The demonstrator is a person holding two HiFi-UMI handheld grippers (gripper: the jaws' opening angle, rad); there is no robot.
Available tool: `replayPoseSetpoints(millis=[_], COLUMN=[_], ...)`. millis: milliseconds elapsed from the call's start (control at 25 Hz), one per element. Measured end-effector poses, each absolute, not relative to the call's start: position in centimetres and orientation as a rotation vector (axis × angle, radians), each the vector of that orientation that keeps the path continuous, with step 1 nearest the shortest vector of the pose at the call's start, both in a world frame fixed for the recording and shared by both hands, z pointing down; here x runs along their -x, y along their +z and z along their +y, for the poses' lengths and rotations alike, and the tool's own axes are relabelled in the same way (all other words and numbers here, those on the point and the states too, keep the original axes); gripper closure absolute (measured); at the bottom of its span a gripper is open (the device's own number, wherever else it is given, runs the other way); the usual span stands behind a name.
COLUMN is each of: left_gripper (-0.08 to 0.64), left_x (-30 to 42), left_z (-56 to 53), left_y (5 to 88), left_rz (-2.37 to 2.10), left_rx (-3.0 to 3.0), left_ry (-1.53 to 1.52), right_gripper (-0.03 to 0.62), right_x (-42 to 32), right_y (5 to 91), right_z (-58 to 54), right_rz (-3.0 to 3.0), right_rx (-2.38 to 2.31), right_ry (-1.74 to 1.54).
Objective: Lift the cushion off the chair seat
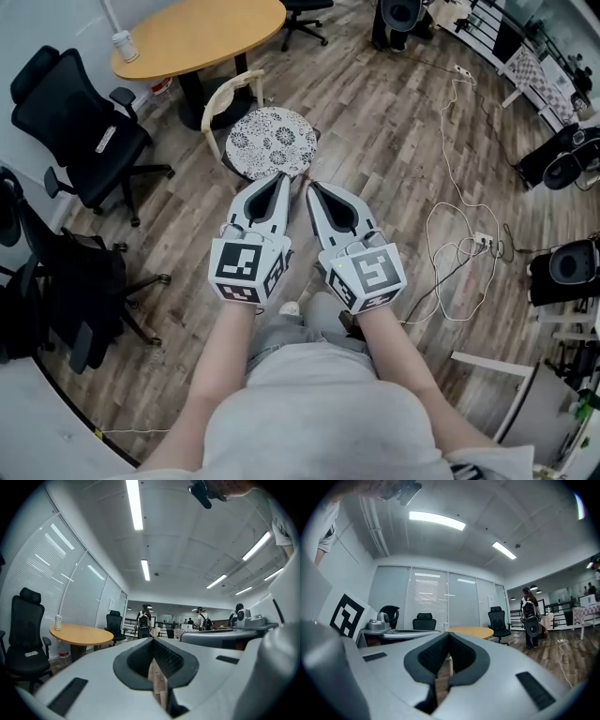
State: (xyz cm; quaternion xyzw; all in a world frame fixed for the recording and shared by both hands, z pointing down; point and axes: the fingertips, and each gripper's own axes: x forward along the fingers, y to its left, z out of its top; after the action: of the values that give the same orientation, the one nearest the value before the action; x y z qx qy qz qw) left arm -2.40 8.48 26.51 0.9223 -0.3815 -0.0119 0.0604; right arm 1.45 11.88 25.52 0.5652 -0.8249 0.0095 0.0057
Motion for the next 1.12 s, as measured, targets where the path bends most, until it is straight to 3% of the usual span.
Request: replayPoseSetpoints(millis=[1120], left_gripper=[0.557], left_x=[-4.5], left_z=[-14.0], left_y=[30.8], left_rz=[-1.31], left_rx=[-2.625], left_ry=[0.036], right_gripper=[0.569], right_x=[-10.3], right_y=[29.8], right_z=[-11.4], right_rz=[-2.651], right_rx=[-1.566], right_ry=[0.166])
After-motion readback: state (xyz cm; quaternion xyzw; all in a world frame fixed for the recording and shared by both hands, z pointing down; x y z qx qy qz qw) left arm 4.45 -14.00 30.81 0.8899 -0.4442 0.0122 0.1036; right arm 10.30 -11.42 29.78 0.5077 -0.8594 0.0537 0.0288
